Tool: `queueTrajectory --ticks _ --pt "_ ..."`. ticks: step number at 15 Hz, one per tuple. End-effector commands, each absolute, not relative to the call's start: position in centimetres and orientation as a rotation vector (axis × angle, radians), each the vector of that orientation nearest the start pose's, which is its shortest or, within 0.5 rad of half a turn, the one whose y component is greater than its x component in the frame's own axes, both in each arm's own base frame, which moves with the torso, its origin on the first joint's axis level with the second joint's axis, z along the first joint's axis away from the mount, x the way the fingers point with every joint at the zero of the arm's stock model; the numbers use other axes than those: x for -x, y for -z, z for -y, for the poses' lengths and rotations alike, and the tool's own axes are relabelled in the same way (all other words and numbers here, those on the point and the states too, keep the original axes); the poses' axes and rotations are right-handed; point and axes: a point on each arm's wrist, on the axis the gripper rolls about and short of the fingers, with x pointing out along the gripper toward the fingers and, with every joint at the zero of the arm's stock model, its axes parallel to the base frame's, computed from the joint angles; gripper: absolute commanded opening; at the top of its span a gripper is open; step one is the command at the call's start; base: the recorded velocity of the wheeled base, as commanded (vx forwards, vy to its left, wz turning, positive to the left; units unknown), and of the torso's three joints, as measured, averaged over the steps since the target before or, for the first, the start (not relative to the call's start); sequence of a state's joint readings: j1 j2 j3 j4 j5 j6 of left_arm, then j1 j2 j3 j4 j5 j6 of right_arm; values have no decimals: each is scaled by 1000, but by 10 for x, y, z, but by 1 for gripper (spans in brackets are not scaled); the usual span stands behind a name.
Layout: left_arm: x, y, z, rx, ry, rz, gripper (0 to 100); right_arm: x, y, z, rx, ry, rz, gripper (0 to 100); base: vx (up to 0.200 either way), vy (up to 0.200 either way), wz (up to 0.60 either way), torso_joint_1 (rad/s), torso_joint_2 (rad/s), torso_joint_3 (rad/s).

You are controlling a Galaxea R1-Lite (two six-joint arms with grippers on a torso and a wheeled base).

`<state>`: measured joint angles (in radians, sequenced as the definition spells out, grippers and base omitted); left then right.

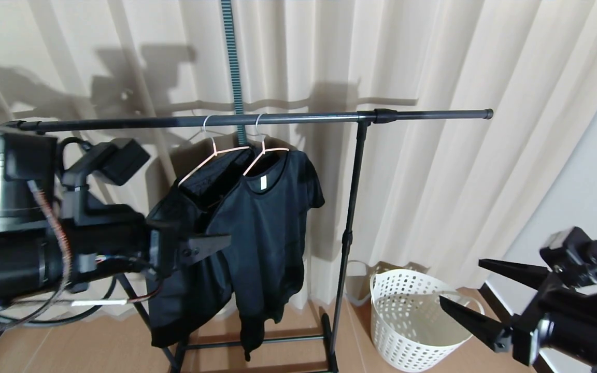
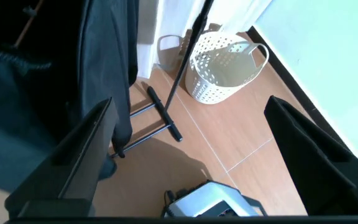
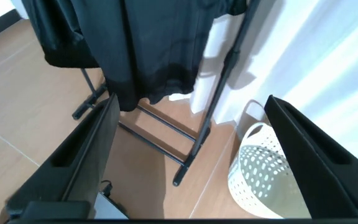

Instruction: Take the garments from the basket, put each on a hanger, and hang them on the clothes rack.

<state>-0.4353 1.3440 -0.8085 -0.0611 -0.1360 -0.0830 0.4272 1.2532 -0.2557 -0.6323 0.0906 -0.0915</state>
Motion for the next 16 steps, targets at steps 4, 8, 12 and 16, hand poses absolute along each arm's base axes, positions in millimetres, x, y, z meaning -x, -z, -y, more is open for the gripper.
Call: queueTrajectory --ticks 4,8,12,16 --pt "-42 -180 16 -13 332 -326 100 -24 -132 -10 160 -378 -255 100 0 0 0 0 0 0" --pt "-1 -134 -1 -15 305 -287 100 10 -114 4 123 -162 -192 100 0 0 0 0 0 0" --pt "9 -95 -6 -90 121 -263 100 28 -97 4 98 -2 -155 100 0 0 0 0 0 0" --pt "24 -85 -2 -59 -142 -133 100 35 -88 1 87 57 -107 100 0 0 0 0 0 0"
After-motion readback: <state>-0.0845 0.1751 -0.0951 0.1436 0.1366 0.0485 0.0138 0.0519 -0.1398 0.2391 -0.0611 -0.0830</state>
